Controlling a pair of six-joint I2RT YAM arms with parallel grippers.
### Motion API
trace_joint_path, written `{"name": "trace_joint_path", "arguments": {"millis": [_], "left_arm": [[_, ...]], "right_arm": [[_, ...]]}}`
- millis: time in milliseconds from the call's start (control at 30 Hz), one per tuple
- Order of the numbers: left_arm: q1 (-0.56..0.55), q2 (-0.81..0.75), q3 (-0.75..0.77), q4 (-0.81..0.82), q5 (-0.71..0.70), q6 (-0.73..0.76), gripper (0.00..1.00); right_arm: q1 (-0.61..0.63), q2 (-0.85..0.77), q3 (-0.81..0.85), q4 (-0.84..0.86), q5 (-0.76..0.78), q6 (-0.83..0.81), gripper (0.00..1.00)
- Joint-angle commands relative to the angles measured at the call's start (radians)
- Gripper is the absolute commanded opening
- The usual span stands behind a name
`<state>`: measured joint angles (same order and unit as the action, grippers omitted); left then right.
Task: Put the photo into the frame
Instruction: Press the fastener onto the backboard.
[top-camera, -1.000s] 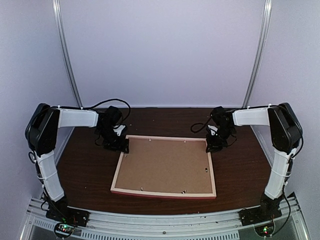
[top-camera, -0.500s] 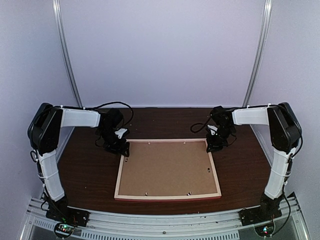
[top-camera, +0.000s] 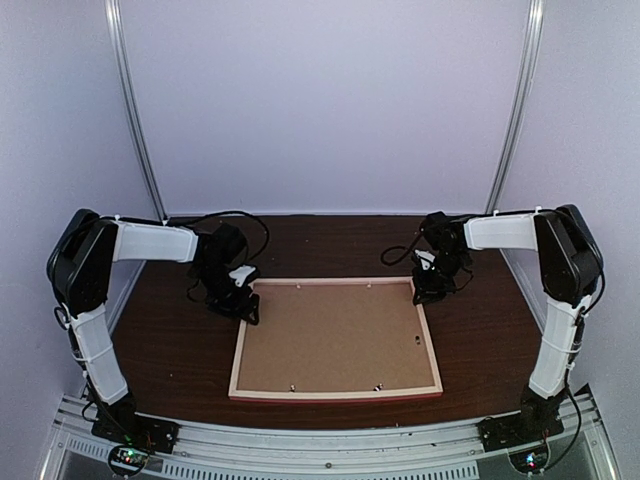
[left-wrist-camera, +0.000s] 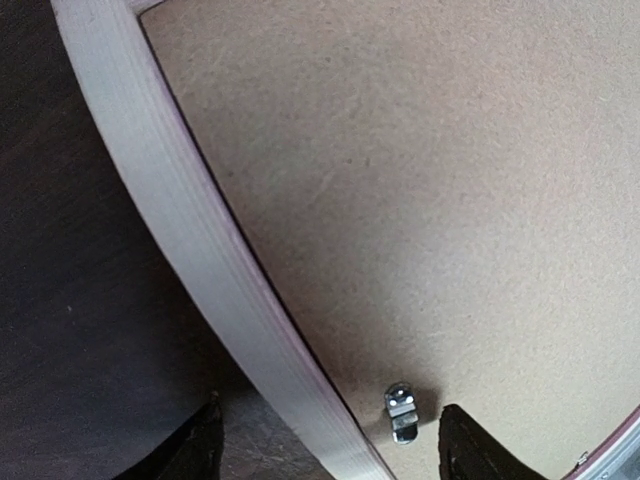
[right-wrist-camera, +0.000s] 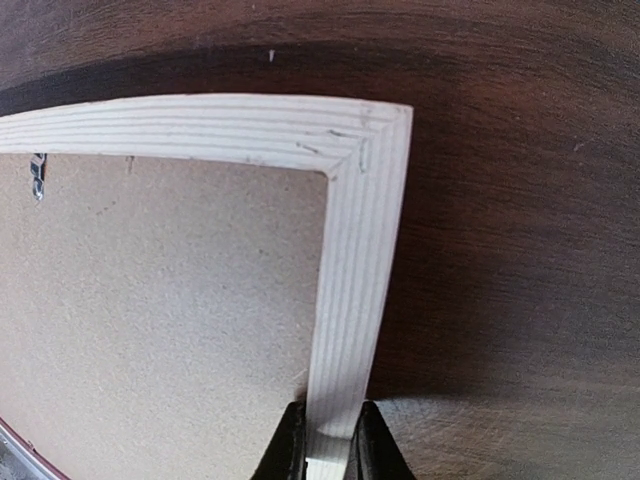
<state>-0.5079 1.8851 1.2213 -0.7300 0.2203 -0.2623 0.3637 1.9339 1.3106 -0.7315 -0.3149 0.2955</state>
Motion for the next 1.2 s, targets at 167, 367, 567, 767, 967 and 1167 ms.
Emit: {"name": "trace_joint_path", "arguments": {"millis": [167, 367, 567, 767, 967, 1167], "left_arm": [[-0.009, 0.01, -0.008, 0.001, -0.054, -0.018, 0.64], [-0.008, 0.036, -0.008, 0.022, -0.044, -0.035, 0.56], [0.004, 0.04, -0.029, 0.041, 0.004, -0.061, 0.53], [0.039, 0.022, -0.104, 0.086, 0.066, -0.106, 0.51], [0.061, 0.011, -0.139, 0.115, 0.084, -0.115, 0.48], [0.066, 0.012, -0.137, 0.124, 0.084, -0.118, 0.45]], "right_arm": [[-0.003, 0.015, -0.001, 0.0, -0.005, -0.032, 0.12], [-0.004, 0.014, -0.004, 0.003, -0.009, -0.032, 0.11], [-0.003, 0.011, -0.007, 0.001, -0.01, -0.034, 0.11], [-0.003, 0.01, -0.009, 0.001, -0.009, -0.034, 0.11], [-0.003, 0.012, -0.007, 0.002, -0.011, -0.032, 0.11], [-0.003, 0.008, -0.016, 0.006, -0.01, -0.029, 0.11]]}}
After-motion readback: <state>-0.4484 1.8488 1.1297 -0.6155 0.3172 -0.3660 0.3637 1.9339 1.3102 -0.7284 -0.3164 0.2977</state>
